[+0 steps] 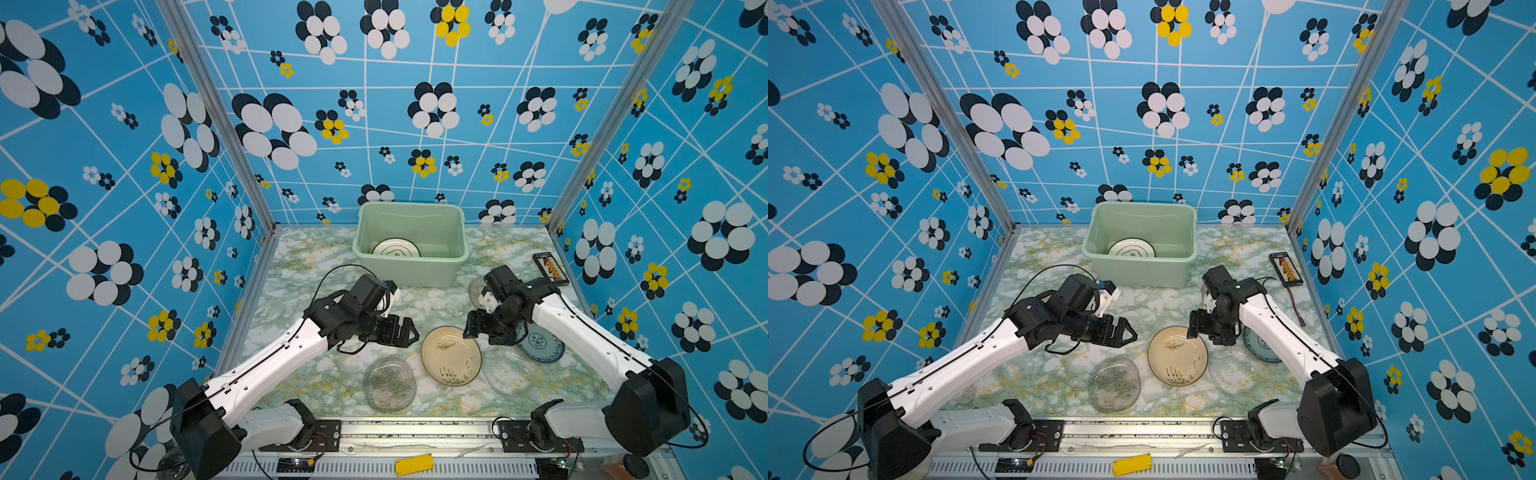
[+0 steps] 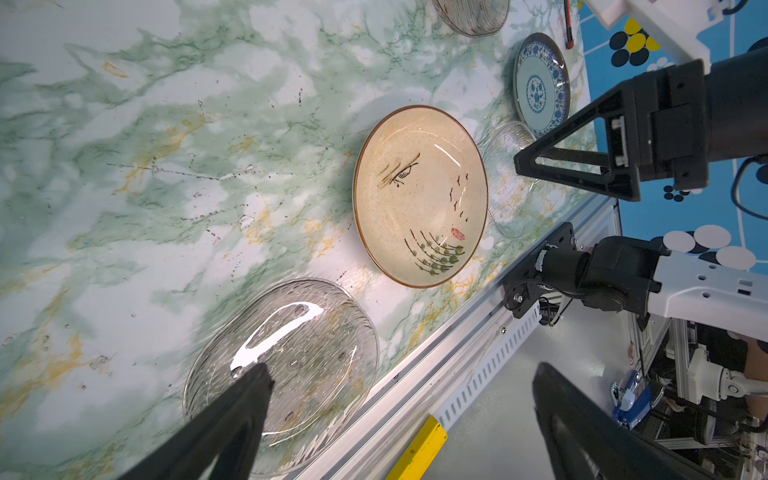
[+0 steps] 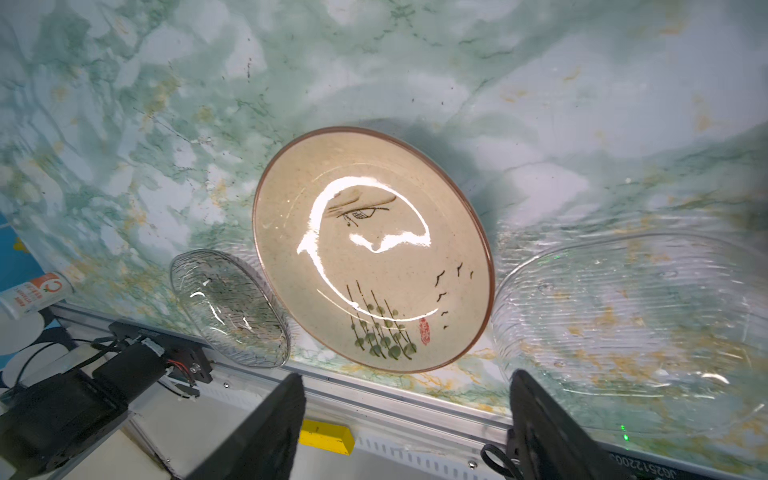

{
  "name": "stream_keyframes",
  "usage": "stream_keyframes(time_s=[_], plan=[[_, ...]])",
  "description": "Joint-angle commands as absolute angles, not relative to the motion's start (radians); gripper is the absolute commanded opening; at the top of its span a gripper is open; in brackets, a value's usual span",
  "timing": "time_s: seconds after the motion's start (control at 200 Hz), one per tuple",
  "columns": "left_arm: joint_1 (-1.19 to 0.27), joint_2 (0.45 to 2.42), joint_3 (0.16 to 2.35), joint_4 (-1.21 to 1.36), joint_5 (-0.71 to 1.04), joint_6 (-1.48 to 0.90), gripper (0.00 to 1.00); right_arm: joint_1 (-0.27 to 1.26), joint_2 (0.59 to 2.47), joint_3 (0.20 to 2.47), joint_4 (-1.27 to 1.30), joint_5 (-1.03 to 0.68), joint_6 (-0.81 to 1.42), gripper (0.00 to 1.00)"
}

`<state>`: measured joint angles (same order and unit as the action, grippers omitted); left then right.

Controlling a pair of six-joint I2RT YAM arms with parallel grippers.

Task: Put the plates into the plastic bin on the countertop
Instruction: 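Open the right gripper and move both grippers toward the beige painted plate, then grip the beige plate's rim with the right gripper while the left gripper approaches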

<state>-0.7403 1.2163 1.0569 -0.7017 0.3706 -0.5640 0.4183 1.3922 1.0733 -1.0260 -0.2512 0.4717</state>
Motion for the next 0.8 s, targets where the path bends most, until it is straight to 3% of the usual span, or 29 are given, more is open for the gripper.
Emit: stream_keyframes(time_s=[0.0, 0.795], plan=[[-0.748, 1.224, 1.036, -0.674, 0.373, -0.561, 0.99, 0.414, 1.448, 1.094, -1.016, -0.221, 0.363, 0.74], [-0.753, 1.241, 1.024, -0.678, 0.371, -0.562, 0.98, 0.417, 1.702, 1.072, -0.861, -0.190, 0.350, 0.51]])
